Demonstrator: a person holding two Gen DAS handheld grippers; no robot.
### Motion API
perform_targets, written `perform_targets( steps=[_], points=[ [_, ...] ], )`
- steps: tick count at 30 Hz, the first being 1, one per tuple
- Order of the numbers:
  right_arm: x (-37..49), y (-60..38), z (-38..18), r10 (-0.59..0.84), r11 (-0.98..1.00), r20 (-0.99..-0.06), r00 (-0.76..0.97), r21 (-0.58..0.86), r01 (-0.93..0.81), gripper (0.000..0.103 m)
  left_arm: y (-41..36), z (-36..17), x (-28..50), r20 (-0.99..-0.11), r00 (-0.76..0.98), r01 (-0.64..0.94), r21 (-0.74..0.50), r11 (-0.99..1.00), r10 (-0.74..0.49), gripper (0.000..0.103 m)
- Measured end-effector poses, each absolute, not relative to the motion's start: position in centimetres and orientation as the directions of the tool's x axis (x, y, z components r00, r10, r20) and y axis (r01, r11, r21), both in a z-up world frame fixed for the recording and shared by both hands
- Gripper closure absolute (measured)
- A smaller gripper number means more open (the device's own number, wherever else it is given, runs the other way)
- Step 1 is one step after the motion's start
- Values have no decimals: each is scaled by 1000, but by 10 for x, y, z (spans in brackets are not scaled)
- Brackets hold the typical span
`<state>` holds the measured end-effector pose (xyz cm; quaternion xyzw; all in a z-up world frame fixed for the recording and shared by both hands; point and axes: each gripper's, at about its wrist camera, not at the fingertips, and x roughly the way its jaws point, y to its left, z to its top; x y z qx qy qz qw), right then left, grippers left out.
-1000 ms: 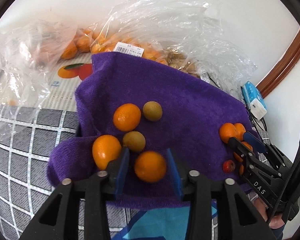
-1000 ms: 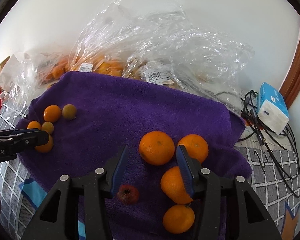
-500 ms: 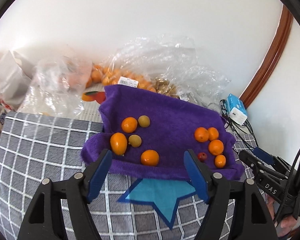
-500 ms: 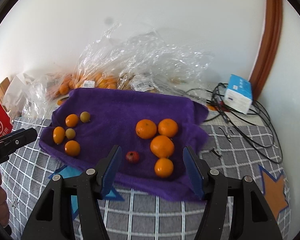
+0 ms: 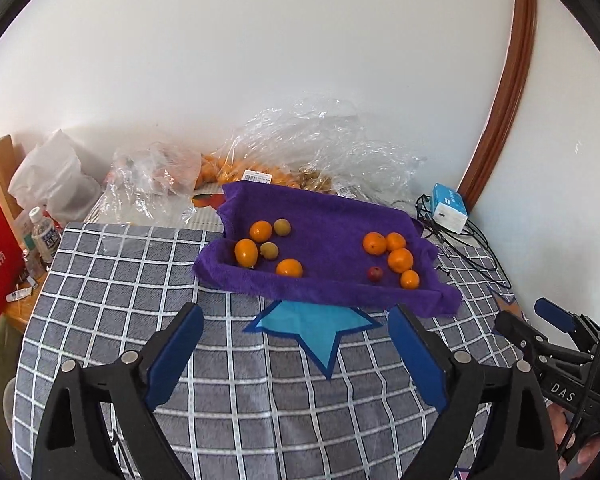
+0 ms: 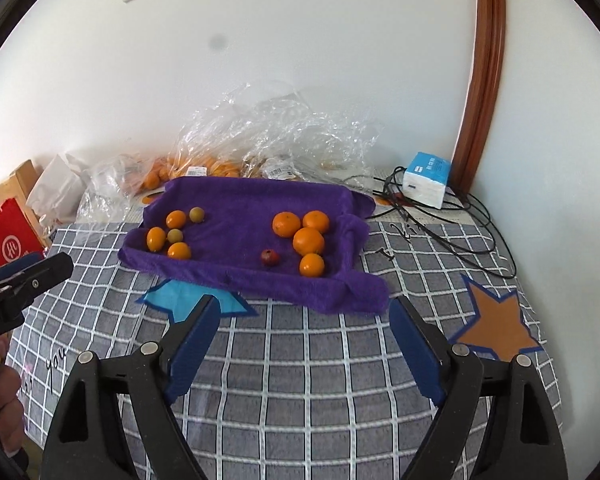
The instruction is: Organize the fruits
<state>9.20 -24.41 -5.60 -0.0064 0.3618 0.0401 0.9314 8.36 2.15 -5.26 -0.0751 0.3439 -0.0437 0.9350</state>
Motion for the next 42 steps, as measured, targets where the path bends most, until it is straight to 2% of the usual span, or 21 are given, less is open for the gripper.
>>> perform_targets(
  steps=[4, 7, 19, 42],
  points=[
    [69, -249, -54, 64, 998, -661, 747, 26, -62, 8, 18, -49, 60, -619, 775, 32, -164, 986, -128, 5],
    [53, -253, -53, 63, 998, -652, 755, 37, -51, 5, 16, -47, 45, -611, 784, 23, -149, 989, -110, 4],
    [19, -263, -41, 43, 999, -632, 774, 27, -33, 5, 10, -40, 17, -586, 803, 35, -137, 990, -109, 3],
    [14, -268, -41, 33, 999, -627, 779, 31, -17, 5, 9, -38, 13, -590, 801, 32, -135, 990, -107, 3]
  ],
)
